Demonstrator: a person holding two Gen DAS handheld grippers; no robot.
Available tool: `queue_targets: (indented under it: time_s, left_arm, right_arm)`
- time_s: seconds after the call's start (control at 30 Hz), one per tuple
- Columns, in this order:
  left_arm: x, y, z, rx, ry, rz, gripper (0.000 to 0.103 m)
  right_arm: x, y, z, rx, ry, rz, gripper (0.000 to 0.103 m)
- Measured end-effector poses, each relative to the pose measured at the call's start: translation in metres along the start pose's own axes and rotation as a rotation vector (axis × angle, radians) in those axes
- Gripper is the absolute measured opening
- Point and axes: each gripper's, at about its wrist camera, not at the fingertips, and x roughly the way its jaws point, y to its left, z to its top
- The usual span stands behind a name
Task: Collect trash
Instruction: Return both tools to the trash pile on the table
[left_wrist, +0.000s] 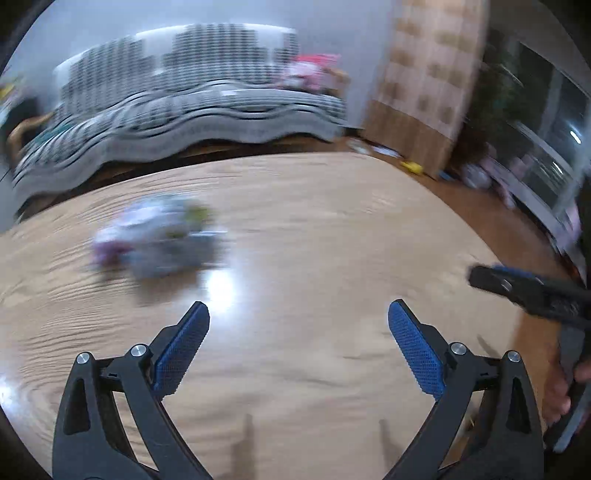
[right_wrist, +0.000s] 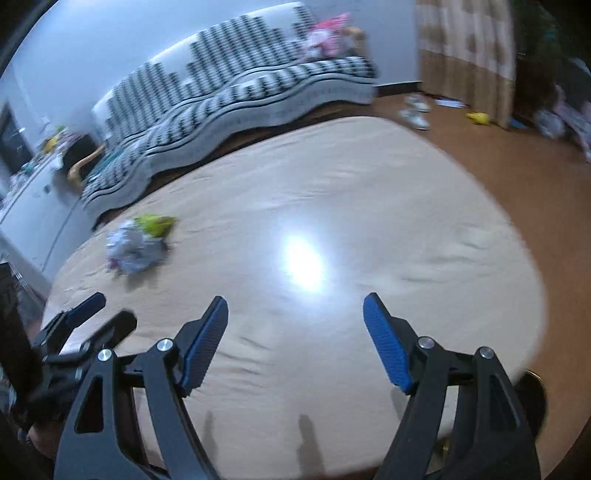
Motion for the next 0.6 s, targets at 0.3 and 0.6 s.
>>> queue_targets:
  time_s: [0.3, 0.6]
  left_arm:
    - [-0.005, 0.137, 0.013, -0.236, -0.027, 0.175, 0.095]
    - [0.012, 0.184, 0.013, -0.196, 0.003, 0.212, 0.095]
  right_arm:
    - [0.085, 0.143, 0.023, -0.183, 0.077, 0.145, 0.079]
    - [0.156, 0.232, 0.067, -0.331, 0.063, 0.141, 0.081]
